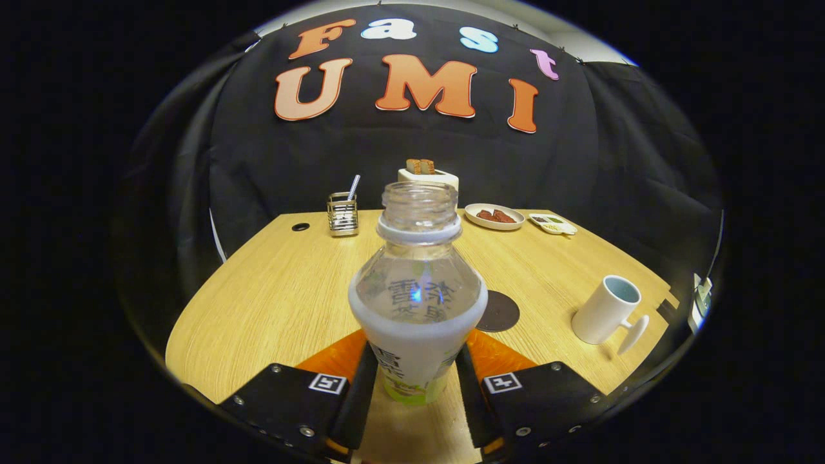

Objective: Take the bottle from table, then pour the juice into the cup, finally place the bottle on the coaster

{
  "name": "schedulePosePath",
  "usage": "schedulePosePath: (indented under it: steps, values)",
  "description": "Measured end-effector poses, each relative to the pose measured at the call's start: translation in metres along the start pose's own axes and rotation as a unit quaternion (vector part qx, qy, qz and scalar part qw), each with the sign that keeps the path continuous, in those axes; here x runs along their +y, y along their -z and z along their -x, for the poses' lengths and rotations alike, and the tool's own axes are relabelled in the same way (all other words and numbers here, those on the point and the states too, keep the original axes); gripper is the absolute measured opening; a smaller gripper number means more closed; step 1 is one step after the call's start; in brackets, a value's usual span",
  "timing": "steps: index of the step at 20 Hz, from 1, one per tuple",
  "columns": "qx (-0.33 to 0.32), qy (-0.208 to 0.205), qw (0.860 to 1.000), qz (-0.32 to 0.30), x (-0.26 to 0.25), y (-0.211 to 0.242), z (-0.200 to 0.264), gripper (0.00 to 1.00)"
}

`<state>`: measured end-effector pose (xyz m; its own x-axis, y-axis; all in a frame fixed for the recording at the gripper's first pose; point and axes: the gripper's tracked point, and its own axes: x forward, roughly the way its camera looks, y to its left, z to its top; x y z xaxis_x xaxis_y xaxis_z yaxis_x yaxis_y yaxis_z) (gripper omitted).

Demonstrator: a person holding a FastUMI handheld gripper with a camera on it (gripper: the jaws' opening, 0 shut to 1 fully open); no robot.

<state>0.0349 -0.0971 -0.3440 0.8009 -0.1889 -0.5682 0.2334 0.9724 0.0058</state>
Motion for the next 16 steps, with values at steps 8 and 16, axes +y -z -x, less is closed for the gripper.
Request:
schedulePosePath:
  steps: [8,16]
  values:
    - [-0.024,-0.002,0.997,-0.073,-0.035,-0.034,0.015,0.5]
    - [-0.04,-0.024,0.985,-0.167,-0.071,-0.066,0.023,0.49]
